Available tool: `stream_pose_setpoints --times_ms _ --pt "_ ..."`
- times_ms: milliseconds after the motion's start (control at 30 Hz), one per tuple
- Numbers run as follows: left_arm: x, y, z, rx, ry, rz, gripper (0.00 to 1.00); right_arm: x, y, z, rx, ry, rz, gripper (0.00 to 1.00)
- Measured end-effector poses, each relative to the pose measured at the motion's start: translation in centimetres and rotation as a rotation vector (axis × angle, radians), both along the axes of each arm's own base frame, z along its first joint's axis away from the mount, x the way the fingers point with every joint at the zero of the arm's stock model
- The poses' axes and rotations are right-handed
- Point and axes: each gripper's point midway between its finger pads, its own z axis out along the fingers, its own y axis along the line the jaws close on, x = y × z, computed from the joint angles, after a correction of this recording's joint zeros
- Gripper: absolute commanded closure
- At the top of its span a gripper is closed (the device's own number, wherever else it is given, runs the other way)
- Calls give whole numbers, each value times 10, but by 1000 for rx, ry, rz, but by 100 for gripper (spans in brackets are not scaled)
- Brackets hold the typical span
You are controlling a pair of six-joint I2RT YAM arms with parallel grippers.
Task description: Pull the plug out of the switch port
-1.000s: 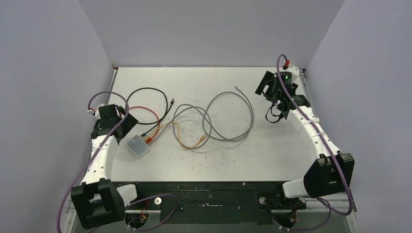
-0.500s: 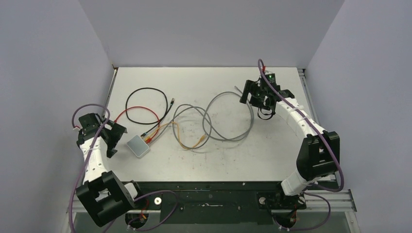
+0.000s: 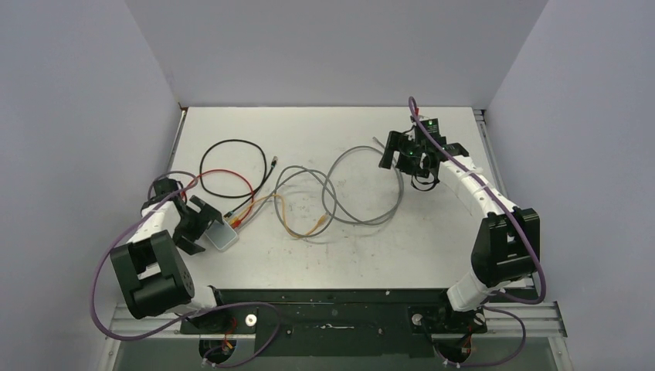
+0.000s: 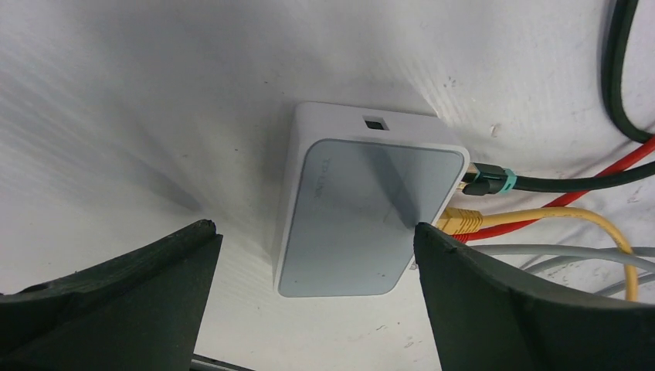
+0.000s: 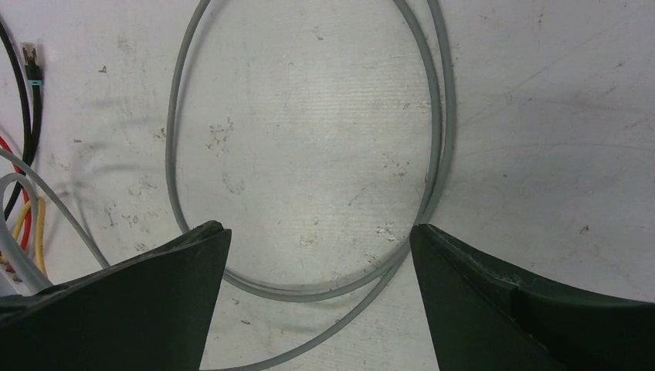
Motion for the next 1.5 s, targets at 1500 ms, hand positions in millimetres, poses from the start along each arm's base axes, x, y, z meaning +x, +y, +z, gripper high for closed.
stream_pose_setpoints --times_ms 1500 --pt "37 -29 -8 41 -133 -120 17 -3 -3 10 80 -9 16 10"
